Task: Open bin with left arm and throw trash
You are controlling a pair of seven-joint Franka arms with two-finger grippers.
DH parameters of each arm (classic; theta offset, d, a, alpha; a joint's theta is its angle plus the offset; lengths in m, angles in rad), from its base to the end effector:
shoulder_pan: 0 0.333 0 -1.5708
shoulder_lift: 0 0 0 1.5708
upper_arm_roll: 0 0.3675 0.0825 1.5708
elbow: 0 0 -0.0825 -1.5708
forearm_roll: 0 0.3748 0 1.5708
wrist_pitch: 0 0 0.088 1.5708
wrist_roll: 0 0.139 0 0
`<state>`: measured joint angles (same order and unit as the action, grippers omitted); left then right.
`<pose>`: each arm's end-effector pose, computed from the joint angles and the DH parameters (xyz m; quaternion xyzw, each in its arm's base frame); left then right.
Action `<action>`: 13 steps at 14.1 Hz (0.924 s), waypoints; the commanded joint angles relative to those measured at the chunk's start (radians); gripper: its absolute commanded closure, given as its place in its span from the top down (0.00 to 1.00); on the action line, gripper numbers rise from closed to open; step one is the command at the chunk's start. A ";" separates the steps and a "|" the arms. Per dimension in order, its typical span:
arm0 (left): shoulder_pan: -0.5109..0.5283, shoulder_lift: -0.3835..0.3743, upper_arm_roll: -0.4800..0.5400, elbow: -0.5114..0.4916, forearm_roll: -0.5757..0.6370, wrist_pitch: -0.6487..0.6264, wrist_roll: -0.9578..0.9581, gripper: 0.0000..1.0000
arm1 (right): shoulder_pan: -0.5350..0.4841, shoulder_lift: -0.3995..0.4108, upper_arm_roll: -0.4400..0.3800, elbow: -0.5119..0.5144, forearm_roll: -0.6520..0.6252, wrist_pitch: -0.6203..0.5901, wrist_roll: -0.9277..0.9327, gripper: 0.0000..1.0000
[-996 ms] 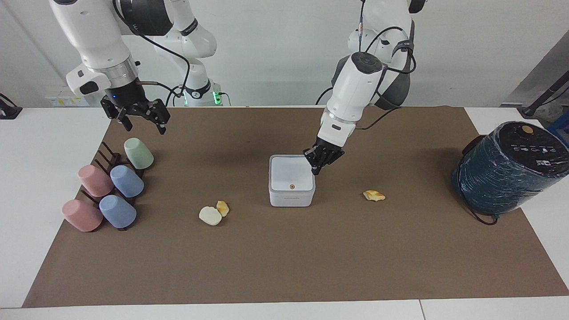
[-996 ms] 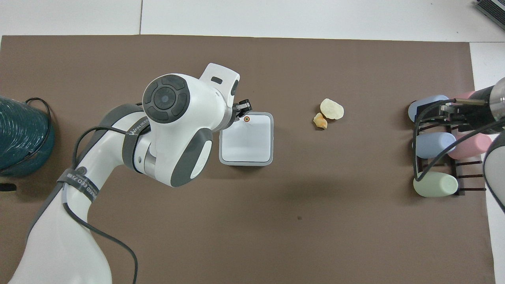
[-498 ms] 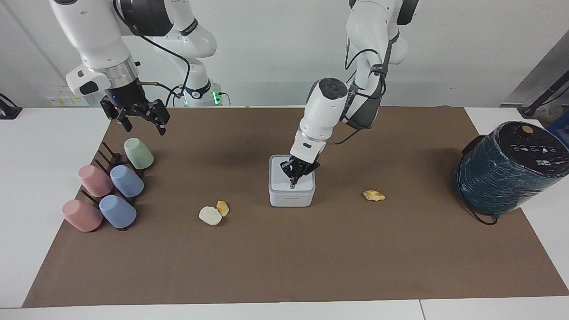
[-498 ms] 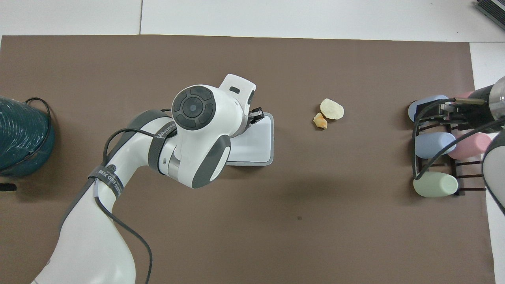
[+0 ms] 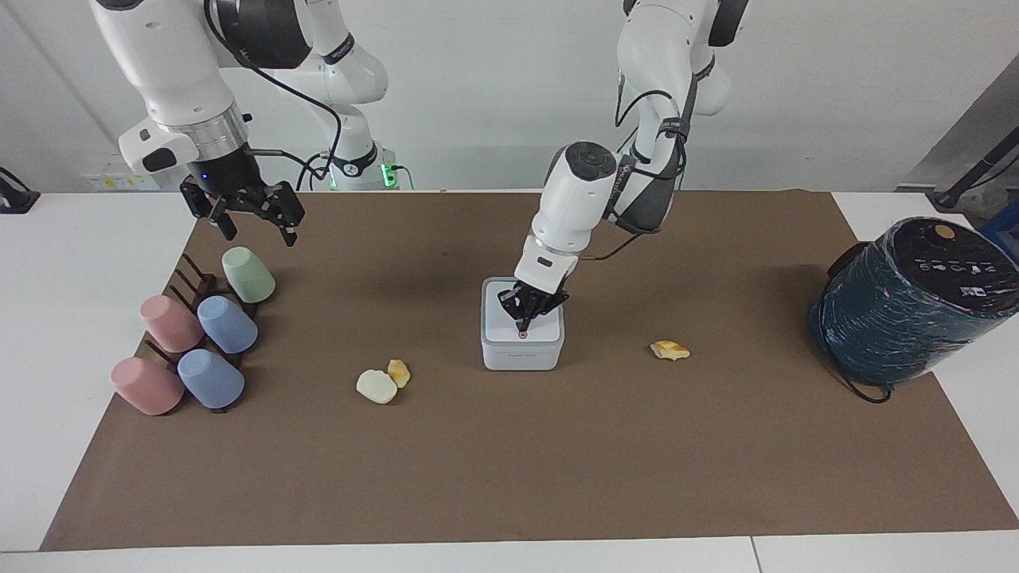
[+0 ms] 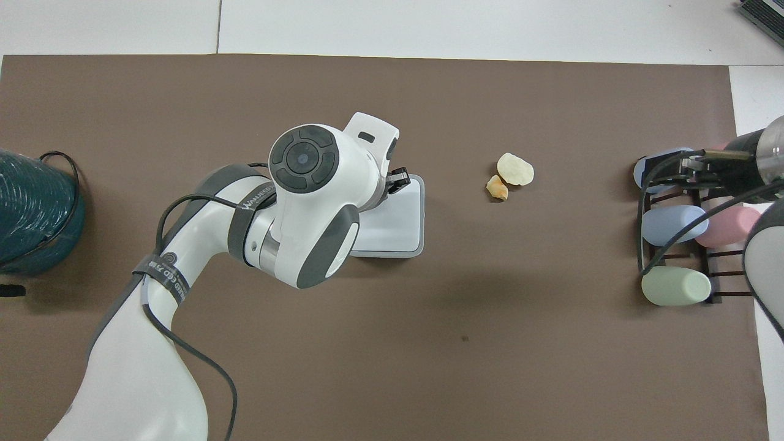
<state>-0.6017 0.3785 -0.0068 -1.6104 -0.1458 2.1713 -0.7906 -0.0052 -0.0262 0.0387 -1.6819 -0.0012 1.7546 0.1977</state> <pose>0.5697 -0.4077 0.4471 0.9857 0.1260 0.0277 0.1081 0.5543 0.0187 0.6233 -0.9954 0.0818 -0.0492 0.0046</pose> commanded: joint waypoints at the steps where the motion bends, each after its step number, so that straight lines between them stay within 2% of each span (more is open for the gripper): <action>1: 0.054 0.010 0.015 0.153 0.025 -0.235 0.007 0.00 | -0.001 -0.029 0.004 -0.055 0.000 0.063 -0.012 1.00; 3: 0.115 0.005 0.010 0.237 0.023 -0.373 0.039 0.00 | 0.016 -0.029 0.004 -0.087 0.000 0.106 -0.012 1.00; 6: 0.212 -0.007 0.013 0.300 0.022 -0.537 0.163 0.00 | 0.028 -0.018 0.004 -0.130 0.000 0.175 -0.015 1.00; 12: 0.381 -0.056 0.024 0.303 0.026 -0.653 0.463 0.00 | 0.028 0.090 0.004 -0.167 0.000 0.367 -0.018 1.00; 13: 0.410 -0.065 0.019 0.302 0.028 -0.645 0.520 0.12 | 0.028 0.126 0.004 -0.167 -0.002 0.408 -0.021 1.00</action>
<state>-0.2367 0.3336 0.0211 -1.3097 -0.1355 1.5505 -0.3613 0.0283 0.0512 0.0409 -1.8446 -0.0011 2.0978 0.1978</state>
